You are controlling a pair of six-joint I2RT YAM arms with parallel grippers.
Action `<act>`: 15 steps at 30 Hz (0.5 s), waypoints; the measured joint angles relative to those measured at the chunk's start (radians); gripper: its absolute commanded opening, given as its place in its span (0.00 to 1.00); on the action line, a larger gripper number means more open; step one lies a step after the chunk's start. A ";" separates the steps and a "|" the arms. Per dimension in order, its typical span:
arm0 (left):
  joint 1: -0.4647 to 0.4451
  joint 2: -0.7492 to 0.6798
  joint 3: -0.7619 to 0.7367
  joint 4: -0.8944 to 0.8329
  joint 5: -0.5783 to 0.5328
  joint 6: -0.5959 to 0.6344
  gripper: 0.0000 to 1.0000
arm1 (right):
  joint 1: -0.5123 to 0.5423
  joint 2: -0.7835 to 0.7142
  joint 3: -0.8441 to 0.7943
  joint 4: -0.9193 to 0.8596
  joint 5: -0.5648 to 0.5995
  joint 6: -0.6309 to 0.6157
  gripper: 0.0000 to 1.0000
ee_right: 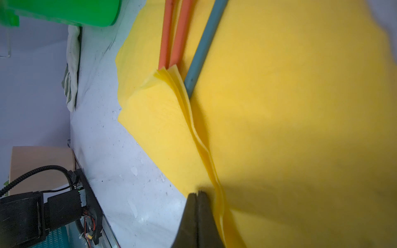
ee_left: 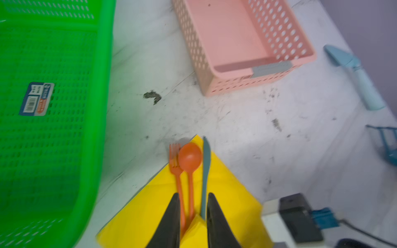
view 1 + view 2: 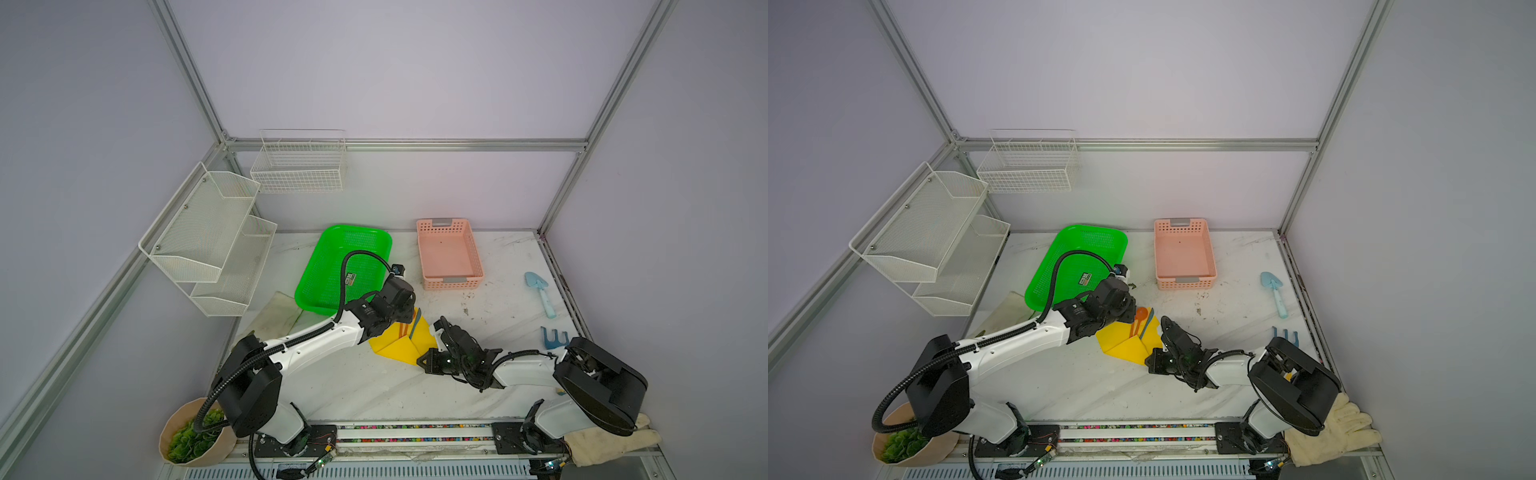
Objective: Place the utensils on the paper napkin and roll it up
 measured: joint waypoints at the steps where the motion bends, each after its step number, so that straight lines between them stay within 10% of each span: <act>1: 0.017 -0.013 -0.044 -0.003 0.000 -0.018 0.39 | 0.000 0.002 0.000 0.002 0.000 0.000 0.00; 15: 0.137 -0.117 -0.307 0.079 0.086 -0.144 0.48 | -0.013 0.010 -0.011 0.032 -0.011 0.033 0.00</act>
